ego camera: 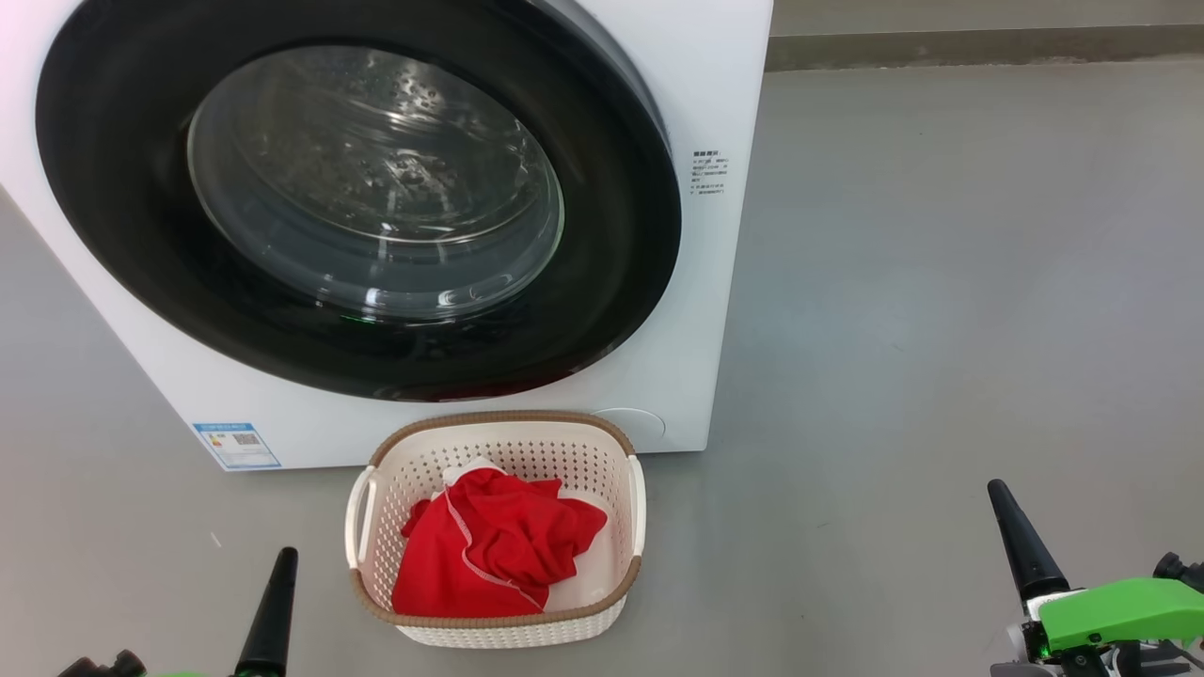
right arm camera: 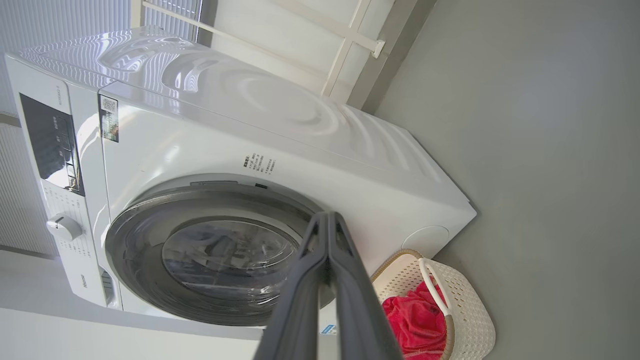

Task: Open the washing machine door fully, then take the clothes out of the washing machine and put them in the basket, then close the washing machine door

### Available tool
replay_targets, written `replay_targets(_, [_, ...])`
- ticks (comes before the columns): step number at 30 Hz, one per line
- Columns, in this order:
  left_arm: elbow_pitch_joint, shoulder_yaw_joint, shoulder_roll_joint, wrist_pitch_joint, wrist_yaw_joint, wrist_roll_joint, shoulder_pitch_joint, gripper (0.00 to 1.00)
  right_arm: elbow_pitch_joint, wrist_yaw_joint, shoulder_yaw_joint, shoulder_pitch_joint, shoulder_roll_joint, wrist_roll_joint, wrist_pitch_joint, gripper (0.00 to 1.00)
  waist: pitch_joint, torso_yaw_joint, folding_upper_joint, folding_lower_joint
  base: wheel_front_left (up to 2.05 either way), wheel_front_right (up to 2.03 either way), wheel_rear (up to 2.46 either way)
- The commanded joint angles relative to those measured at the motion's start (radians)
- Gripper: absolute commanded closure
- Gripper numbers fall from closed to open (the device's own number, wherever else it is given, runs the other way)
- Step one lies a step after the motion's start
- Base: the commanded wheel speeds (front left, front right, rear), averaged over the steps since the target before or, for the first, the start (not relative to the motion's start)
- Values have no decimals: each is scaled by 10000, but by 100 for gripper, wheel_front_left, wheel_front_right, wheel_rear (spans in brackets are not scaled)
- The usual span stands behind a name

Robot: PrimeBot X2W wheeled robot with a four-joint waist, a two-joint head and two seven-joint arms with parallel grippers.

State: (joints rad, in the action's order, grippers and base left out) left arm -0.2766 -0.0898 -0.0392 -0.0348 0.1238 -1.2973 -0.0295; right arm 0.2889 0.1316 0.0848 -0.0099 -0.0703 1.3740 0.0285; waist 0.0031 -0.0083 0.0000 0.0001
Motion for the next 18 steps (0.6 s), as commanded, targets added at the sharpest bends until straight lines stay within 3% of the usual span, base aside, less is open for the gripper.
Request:
replay_targets(1, [273,-207,-105,-49,55,-240,-424,100,-306,-2,-86,-542,-95,173,58,100,0,2,0,0,0,0,0])
replay_targets(18, [300,-231,-108,-536,64,-2134,-663,100,-396,-7,142,-829,82,1622,563,100,0,55,0,-1,0,0,0])
